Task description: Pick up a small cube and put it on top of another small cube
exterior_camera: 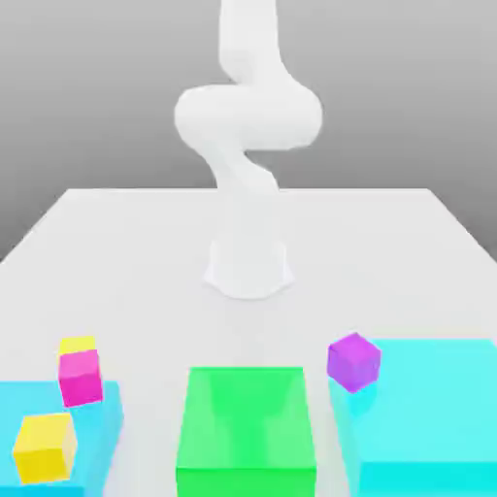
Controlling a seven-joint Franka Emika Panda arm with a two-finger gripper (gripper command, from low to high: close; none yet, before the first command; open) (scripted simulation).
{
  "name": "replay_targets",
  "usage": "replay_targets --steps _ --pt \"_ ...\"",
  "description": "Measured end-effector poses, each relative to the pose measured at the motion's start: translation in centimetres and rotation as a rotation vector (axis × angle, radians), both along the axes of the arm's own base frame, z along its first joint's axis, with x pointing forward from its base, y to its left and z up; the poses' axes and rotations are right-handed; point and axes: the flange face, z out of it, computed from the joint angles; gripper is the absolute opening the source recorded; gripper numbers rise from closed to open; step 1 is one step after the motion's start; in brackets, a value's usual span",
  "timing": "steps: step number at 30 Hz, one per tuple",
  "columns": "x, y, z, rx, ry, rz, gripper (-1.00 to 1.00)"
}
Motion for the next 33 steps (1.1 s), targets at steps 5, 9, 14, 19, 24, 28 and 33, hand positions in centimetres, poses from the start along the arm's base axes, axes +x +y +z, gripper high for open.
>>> replay_targets --steps 5,9,14,19,24,28,33 --pt "4.0 -7.7 -11.9 -0.104 0.2 -0.004 0.0" --pt "3.7 -13.7 -21.3 -0.135 0.354 0.013 0.0" --pt "-0.4 -19.9 -32.7 -0.115 0.531 0.058 0.0" --pt "-7.4 -23.3 -42.9 -0.037 0.674 0.121 0.0" --pt "-10.4 -23.8 -49.3 0.002 0.718 0.155 0.0" --pt "-10.6 -23.7 -53.0 0.002 0.721 0.157 -1.0" --pt "-10.6 -23.7 -53.0 0.005 0.722 0.157 -1.0"
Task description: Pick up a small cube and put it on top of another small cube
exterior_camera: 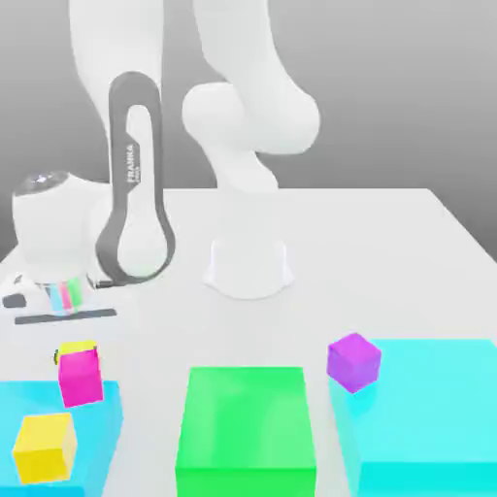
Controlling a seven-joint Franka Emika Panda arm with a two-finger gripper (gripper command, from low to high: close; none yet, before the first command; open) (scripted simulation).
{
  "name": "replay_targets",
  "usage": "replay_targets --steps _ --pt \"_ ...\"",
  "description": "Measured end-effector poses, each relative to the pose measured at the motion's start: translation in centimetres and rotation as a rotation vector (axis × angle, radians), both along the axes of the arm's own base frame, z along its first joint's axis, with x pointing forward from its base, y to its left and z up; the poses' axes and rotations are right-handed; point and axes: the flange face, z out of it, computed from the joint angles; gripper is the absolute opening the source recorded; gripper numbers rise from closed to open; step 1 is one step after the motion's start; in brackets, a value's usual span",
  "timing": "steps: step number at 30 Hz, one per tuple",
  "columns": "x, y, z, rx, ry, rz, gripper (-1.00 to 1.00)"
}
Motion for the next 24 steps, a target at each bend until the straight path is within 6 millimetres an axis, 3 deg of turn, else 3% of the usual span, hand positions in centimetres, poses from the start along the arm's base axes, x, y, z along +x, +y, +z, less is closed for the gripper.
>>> replay_targets --steps 3,9,24 --pt "0.0 0.0 0.7 0.0 -0.001 0.0 -1.0" --pt "0.3 0.0 5.9 0.0 -0.001 -0.004 -1.0" --pt "9.6 3.4 15.2 -0.011 0.001 -0.158 -1.0"
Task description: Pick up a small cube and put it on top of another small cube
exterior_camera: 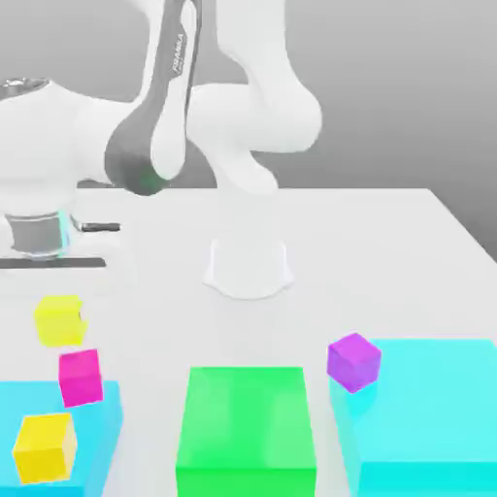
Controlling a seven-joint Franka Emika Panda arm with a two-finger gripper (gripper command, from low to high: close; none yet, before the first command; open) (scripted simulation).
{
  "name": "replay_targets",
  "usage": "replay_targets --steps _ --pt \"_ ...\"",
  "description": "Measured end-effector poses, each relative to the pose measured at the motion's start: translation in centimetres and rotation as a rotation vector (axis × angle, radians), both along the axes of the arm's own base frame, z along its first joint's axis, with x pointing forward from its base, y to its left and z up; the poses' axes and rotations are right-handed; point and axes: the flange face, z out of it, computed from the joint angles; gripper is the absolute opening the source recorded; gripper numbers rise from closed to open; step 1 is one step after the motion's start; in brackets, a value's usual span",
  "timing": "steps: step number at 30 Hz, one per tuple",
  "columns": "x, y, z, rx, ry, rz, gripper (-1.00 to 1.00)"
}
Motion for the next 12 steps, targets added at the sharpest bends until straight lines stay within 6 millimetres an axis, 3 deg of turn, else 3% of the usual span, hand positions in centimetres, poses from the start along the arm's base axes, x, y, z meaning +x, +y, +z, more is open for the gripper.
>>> replay_targets --steps 4,5,9,10,12 --pt "2.0 1.4 2.7 0.009 -0.004 -0.051 -1.0" --pt "2.3 1.6 2.5 0.012 -0.004 -0.058 -1.0" --pt "2.7 1.9 -2.2 0.013 -0.004 -0.062 -1.0" --pt "2.7 2.0 -2.9 0.012 -0.004 -0.062 1.0" --pt "2.7 2.0 -2.9 0.012 -0.004 -0.062 1.0"
